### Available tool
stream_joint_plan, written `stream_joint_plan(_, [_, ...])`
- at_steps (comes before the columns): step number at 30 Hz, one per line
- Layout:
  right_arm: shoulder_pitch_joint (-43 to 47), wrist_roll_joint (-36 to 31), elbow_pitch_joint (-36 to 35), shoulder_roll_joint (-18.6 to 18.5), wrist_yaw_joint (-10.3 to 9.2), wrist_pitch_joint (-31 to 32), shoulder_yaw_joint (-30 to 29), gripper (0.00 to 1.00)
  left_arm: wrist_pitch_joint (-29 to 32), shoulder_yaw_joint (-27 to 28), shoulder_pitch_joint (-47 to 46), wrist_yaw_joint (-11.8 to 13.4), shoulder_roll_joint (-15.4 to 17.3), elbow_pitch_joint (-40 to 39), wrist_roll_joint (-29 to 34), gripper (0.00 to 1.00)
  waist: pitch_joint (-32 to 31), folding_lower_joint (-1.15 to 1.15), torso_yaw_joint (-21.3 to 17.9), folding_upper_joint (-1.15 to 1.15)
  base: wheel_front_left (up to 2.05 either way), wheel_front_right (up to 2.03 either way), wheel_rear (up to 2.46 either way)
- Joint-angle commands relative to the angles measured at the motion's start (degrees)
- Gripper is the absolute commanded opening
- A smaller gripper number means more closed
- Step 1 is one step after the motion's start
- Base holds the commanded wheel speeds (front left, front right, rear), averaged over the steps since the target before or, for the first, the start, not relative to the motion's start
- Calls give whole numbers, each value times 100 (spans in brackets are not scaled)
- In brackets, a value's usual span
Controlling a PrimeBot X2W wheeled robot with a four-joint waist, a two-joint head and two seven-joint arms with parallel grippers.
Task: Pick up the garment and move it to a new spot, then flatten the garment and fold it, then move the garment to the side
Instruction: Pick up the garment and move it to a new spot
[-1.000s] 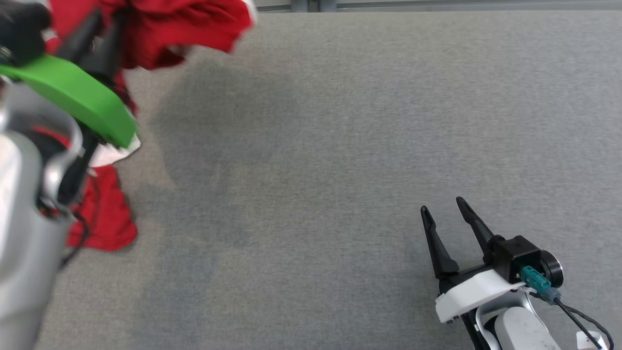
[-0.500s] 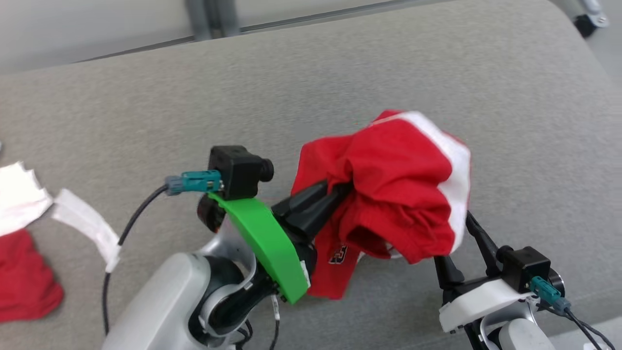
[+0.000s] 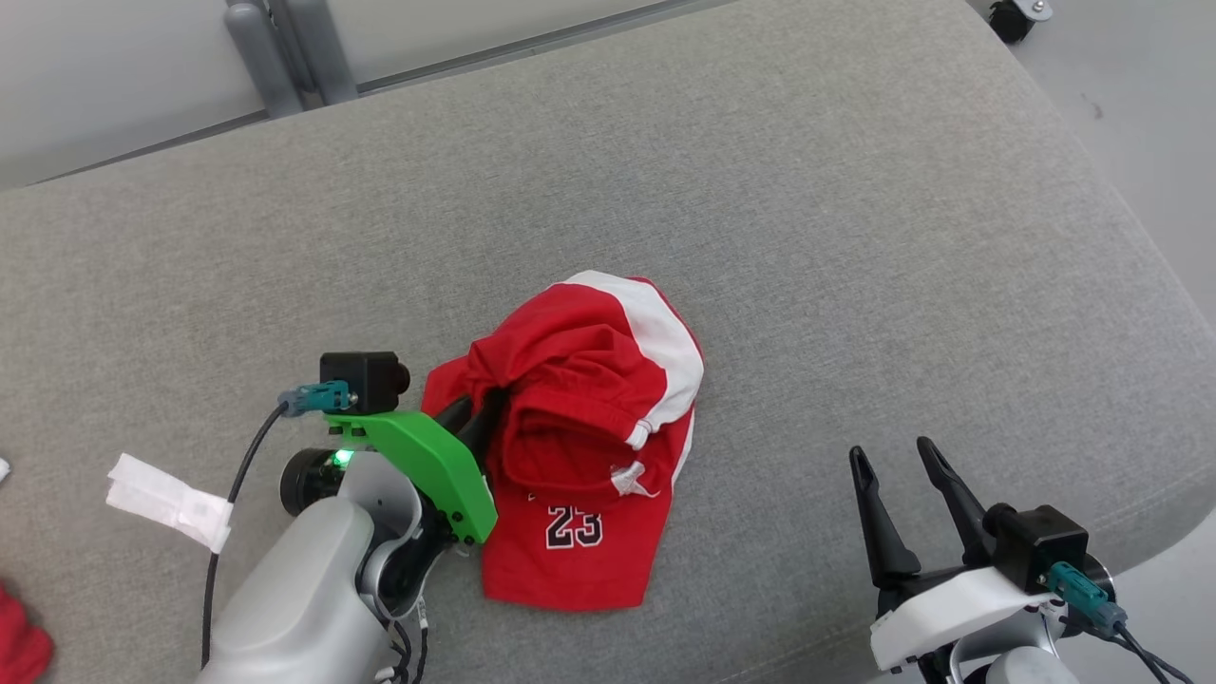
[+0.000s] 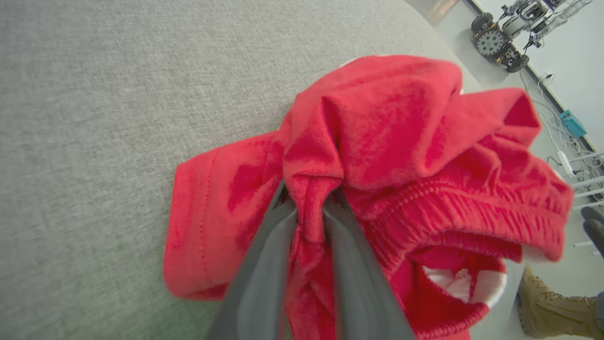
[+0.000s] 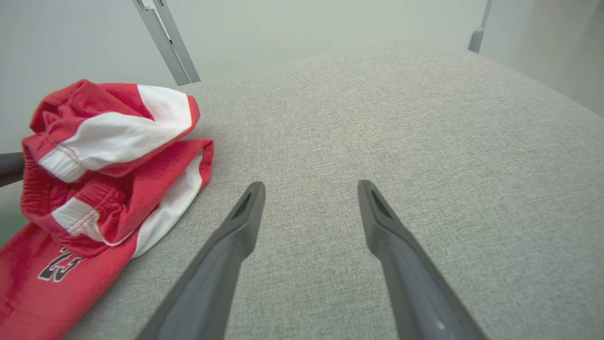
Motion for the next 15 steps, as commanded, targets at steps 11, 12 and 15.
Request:
stream_joint_plan(11, [34, -374, -210, -5, -9, -2, -133, 100, -2060, -353, 31, 344, 2, -29, 1516, 100, -459, 0, 971, 0, 0, 0, 0])
stream_joint_plan(12, [67, -419, -255, -13, -9, -2, -165, 100, -2075, -186, 115, 466, 6, -314, 1672, 100, -499, 0, 1056, 0, 0, 0, 0])
stream_joint_plan(15, [86, -571, -446, -88, -10, -2, -293, 100, -2065, 391, 779, 836, 55, -1271, 2220, 100, -602, 0, 1306, 0, 0, 0, 0])
